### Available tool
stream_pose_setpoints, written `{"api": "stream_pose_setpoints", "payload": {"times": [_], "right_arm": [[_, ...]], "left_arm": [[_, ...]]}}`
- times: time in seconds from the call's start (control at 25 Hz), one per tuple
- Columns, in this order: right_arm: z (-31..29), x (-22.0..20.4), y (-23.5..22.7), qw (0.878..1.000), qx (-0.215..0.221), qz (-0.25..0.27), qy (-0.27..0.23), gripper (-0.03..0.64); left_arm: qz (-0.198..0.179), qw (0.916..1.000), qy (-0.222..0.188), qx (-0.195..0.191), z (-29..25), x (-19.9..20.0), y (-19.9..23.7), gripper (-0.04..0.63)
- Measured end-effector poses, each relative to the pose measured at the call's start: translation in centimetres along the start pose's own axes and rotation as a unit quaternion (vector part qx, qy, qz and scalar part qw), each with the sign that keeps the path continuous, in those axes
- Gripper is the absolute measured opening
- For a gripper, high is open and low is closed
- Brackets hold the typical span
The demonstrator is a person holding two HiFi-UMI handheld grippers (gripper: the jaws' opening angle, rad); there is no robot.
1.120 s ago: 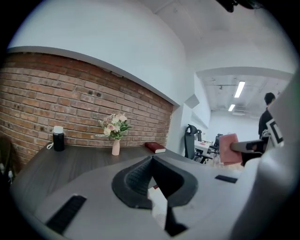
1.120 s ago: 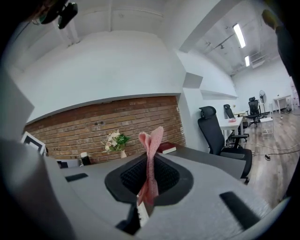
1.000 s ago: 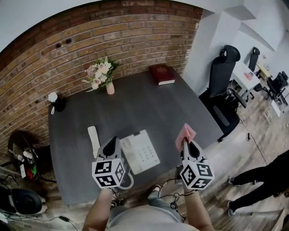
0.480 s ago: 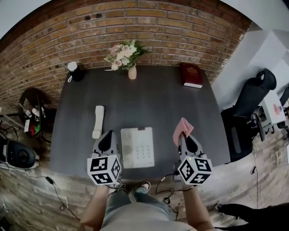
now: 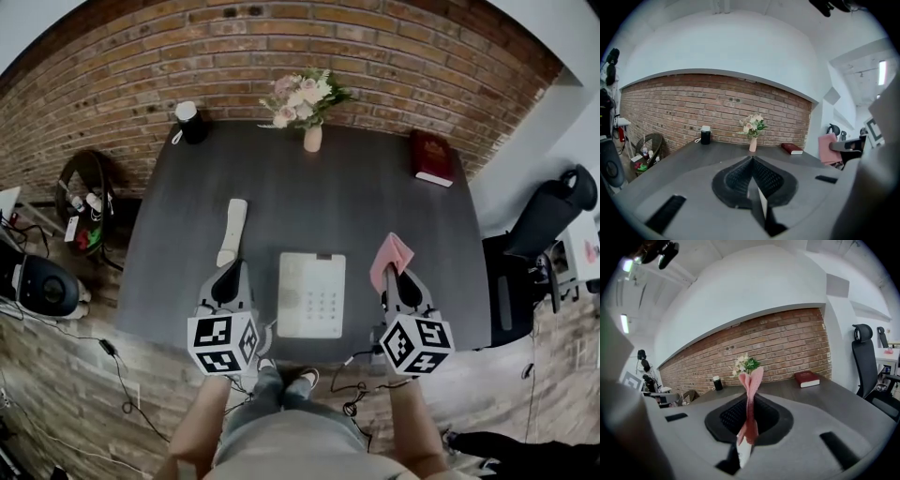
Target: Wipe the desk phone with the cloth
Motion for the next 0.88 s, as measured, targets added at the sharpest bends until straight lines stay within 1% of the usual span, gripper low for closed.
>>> {"api": "stream_pose_setpoints", "payload": {"times": [0.12,0.24,0.48,0.64,0.88], "right_arm": [[-0.3,-0.2,1.0,1.0,0.003,0.003,0.002,0.021],[-0.7,-0.6,2.0,1.0,0.01,0.02,0.01,0.021],[-1.6,-1.0,3.8,0.995,0.025,0.093,0.038,0.021],[-2.6,-1.1,5.2,0.985,0.052,0.149,0.064,0.021],[-4.7,-1.1,6.9,0.964,0.076,0.235,0.098,0.021]], "left_arm": [[0.015,0.9999,0.006,-0.004,0.1,-0.5,0.7,0.003],[0.015,0.9999,0.005,-0.002,0.4,-0.8,1.2,0.003],[0.027,0.9995,0.011,0.011,0.7,-2.2,2.7,0.003],[0.042,0.9988,0.017,0.019,1.0,-3.6,3.9,0.003],[0.056,0.9978,0.021,0.029,1.5,-5.0,5.1,0.003]]}}
Point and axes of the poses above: the fingertips, and each gripper's own axes: z backward along the fingers, y to its left, x out of its top, the point moved 7 cm from there along z, backward along the fingers, and after that the axes turned 13 degrees about y, right-handed, at the moved point
